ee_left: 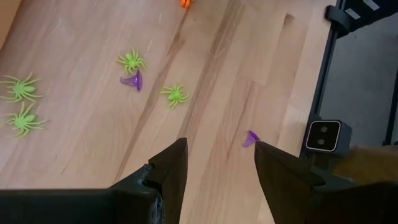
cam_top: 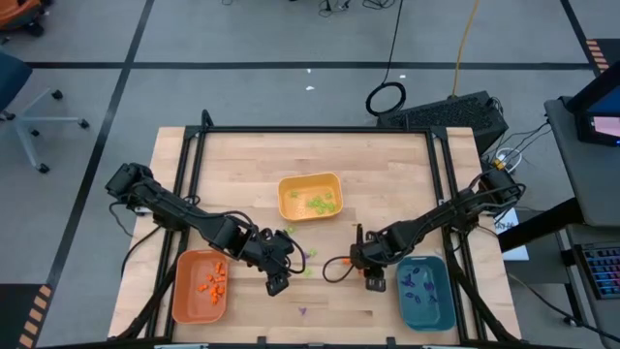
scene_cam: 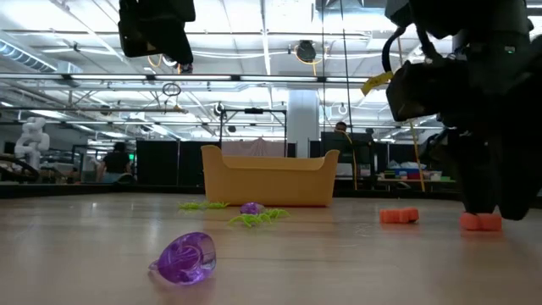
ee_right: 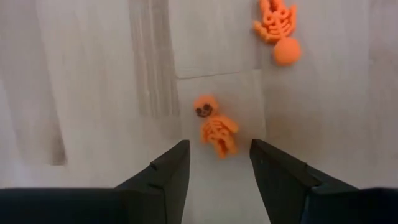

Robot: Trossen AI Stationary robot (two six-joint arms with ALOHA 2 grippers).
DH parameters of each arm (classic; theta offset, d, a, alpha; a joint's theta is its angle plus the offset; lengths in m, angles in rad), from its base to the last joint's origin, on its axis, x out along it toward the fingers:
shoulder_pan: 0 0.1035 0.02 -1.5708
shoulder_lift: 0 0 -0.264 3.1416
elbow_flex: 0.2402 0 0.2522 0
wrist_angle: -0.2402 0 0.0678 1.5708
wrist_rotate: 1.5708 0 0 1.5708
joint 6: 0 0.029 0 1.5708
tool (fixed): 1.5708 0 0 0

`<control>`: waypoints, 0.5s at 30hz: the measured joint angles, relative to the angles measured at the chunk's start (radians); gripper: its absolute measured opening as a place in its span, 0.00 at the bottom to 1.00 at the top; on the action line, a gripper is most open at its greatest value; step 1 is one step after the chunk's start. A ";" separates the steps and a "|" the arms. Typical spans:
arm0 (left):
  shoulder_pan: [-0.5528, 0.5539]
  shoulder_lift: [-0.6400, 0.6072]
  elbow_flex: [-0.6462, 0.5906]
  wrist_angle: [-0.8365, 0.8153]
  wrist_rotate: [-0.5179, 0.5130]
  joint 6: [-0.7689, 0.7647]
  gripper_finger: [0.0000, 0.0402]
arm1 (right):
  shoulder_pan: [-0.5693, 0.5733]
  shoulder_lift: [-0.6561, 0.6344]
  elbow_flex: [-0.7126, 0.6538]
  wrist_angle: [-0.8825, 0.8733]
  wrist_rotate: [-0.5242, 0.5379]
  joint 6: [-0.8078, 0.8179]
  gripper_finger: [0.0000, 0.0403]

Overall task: Sort Halloween decoration
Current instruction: Put the orange skeleton toy into the orange bin

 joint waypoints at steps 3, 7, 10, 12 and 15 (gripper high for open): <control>0.000 0.000 0.000 0.000 0.000 -0.001 0.46 | 0.006 0.000 0.000 -0.026 0.040 -0.044 0.40; 0.000 0.000 0.000 0.000 0.000 -0.001 0.46 | 0.017 0.003 0.000 -0.028 0.070 -0.095 0.39; 0.000 0.000 0.000 0.000 0.000 -0.002 0.46 | 0.019 0.006 0.000 -0.025 0.075 -0.112 0.35; 0.000 0.000 0.000 0.000 0.000 -0.002 0.46 | 0.019 0.008 0.000 -0.022 0.076 -0.113 0.31; 0.000 0.000 0.000 0.000 0.000 -0.003 0.46 | 0.019 0.009 0.000 -0.018 0.082 -0.117 0.24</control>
